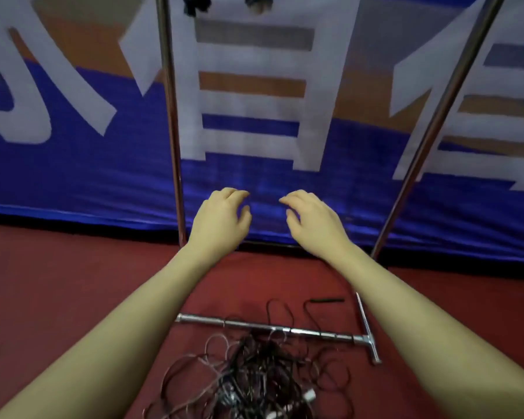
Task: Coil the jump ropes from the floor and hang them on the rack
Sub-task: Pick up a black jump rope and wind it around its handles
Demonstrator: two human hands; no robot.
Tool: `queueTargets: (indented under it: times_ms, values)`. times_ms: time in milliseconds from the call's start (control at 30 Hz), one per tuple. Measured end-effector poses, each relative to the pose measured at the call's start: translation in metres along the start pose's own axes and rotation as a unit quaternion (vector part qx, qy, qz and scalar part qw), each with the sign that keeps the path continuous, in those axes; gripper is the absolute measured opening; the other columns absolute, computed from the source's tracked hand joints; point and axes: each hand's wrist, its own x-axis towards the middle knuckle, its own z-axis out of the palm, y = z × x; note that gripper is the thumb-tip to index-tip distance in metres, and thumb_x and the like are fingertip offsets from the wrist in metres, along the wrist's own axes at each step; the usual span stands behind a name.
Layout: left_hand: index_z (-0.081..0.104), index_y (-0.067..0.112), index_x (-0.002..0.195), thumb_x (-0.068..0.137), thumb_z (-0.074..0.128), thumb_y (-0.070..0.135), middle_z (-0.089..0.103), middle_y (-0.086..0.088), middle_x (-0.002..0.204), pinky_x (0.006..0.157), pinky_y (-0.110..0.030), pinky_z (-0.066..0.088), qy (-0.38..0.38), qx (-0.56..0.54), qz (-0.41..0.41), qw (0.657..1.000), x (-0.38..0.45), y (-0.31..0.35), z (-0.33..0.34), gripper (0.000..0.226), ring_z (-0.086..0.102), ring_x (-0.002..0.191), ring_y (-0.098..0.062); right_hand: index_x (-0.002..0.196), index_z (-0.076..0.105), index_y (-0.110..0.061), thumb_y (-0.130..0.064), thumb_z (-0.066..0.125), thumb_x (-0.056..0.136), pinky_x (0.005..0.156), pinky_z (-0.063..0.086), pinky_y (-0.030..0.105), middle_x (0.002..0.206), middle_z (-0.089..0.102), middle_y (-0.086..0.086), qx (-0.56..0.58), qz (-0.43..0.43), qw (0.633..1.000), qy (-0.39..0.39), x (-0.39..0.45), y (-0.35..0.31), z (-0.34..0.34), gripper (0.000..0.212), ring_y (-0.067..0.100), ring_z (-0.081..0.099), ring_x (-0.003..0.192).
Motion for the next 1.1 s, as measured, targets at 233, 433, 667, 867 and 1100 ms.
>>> queueTargets:
  times_ms: [233, 433, 667, 867, 1100]
  values:
    - [0.066, 0.004, 0.113, 0.082, 0.042, 0.027, 0.065, -0.016, 0.108, 0.081, -0.043, 0.047, -0.157, 0.024, -0.038, 0.987, -0.087, -0.036, 0.118, 0.045, 0.058, 0.096, -0.039, 0.122, 0.061, -0.012, -0.013, 0.048, 0.093, 0.097, 0.041, 0.036, 0.123, 0.060, 0.005, 0.024, 0.082, 0.990, -0.110, -0.077, 0.058, 0.116, 0.032, 0.026, 0.052, 0.114]
    - [0.062, 0.005, 0.119, 0.091, 0.042, 0.021, 0.062, -0.014, 0.109, 0.083, -0.041, 0.044, -0.268, 0.033, -0.075, 0.960, -0.137, -0.063, 0.190, 0.038, 0.053, 0.100, -0.036, 0.123, 0.061, -0.012, -0.017, 0.048, 0.095, 0.096, 0.039, 0.034, 0.120, 0.060, 0.003, 0.040, 0.145, 0.962, -0.227, -0.140, 0.096, 0.201, 0.031, 0.024, 0.052, 0.114]
    - [0.039, 0.020, 0.143, 0.098, 0.040, 0.026, 0.036, 0.001, 0.149, 0.103, -0.032, 0.024, -0.407, 0.028, -0.001, 0.913, -0.179, -0.069, 0.255, 0.046, 0.031, 0.135, -0.021, 0.109, 0.065, -0.015, -0.053, 0.051, 0.090, 0.097, 0.030, 0.033, 0.117, 0.055, 0.002, -0.029, 0.242, 0.912, -0.331, -0.205, 0.112, 0.263, 0.045, 0.023, 0.045, 0.117]
    - [0.008, 0.029, 0.152, 0.102, 0.031, 0.026, -0.001, 0.004, 0.161, 0.116, -0.041, 0.006, -0.504, 0.052, 0.005, 0.862, -0.189, -0.068, 0.281, 0.055, 0.002, 0.146, -0.019, 0.111, 0.062, -0.015, -0.041, 0.061, 0.088, 0.098, 0.021, 0.031, 0.124, 0.052, -0.001, 0.030, 0.303, 0.896, -0.323, -0.224, 0.106, 0.287, 0.035, 0.022, 0.039, 0.121]
    - [0.016, 0.030, 0.152, 0.104, 0.024, 0.035, 0.002, 0.004, 0.161, 0.115, -0.037, 0.006, -0.448, 0.039, 0.010, 0.893, -0.171, -0.075, 0.267, 0.048, 0.002, 0.147, -0.018, 0.100, 0.068, -0.013, -0.015, 0.063, 0.089, 0.083, 0.036, 0.032, 0.092, 0.069, 0.001, 0.136, 0.253, 0.948, -0.137, -0.216, 0.103, 0.266, 0.013, 0.025, 0.061, 0.092]
